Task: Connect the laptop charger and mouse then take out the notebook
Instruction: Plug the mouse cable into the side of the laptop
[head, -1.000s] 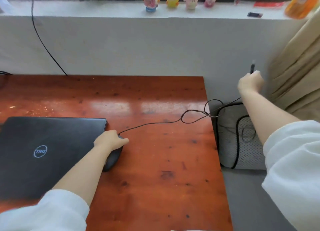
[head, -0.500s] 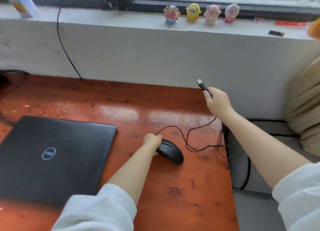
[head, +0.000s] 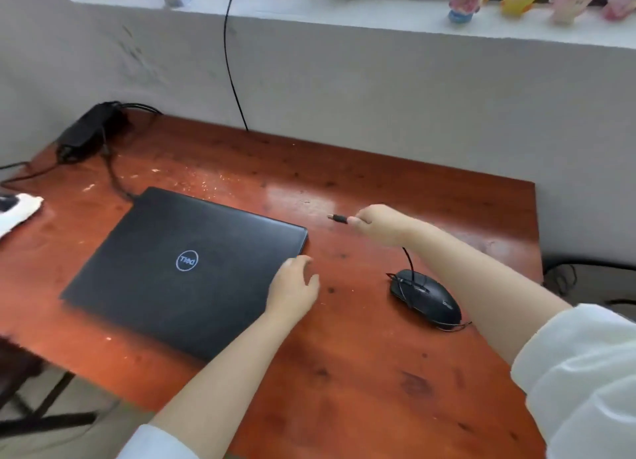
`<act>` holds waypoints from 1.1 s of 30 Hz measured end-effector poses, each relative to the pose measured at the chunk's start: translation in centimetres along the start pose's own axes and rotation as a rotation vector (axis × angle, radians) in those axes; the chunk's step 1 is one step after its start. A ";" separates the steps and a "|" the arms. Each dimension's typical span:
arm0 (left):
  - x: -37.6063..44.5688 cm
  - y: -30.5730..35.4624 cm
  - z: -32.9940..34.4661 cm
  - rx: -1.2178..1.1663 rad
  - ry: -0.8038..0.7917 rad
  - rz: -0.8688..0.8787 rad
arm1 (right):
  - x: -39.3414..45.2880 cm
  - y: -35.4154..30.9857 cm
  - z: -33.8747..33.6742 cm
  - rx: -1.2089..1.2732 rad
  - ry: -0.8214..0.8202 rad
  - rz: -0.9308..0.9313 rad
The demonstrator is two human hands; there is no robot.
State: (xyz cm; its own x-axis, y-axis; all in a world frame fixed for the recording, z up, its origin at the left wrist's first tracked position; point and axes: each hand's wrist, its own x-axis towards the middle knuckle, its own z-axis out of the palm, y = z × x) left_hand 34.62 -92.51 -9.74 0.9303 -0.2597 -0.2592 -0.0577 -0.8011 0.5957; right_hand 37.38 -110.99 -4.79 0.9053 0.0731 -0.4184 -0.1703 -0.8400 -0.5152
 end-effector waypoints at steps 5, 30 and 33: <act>0.5 -7.4 -4.3 0.231 0.264 -0.094 | 2.4 -1.9 7.6 -0.195 -0.126 -0.123; 1.7 -10.6 -1.6 0.402 0.264 -0.137 | 3.2 1.4 11.6 -0.202 0.179 -0.281; 1.7 -10.7 -1.6 0.398 0.267 -0.136 | 3.1 1.2 11.2 0.056 0.048 -0.142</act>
State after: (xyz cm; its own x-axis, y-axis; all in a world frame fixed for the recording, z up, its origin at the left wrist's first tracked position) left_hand 37.41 -83.54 -15.32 0.9962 -0.0329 -0.0802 -0.0145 -0.9754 0.2200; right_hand 35.62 -105.77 -15.04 0.9390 0.1620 -0.3032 -0.0598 -0.7917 -0.6079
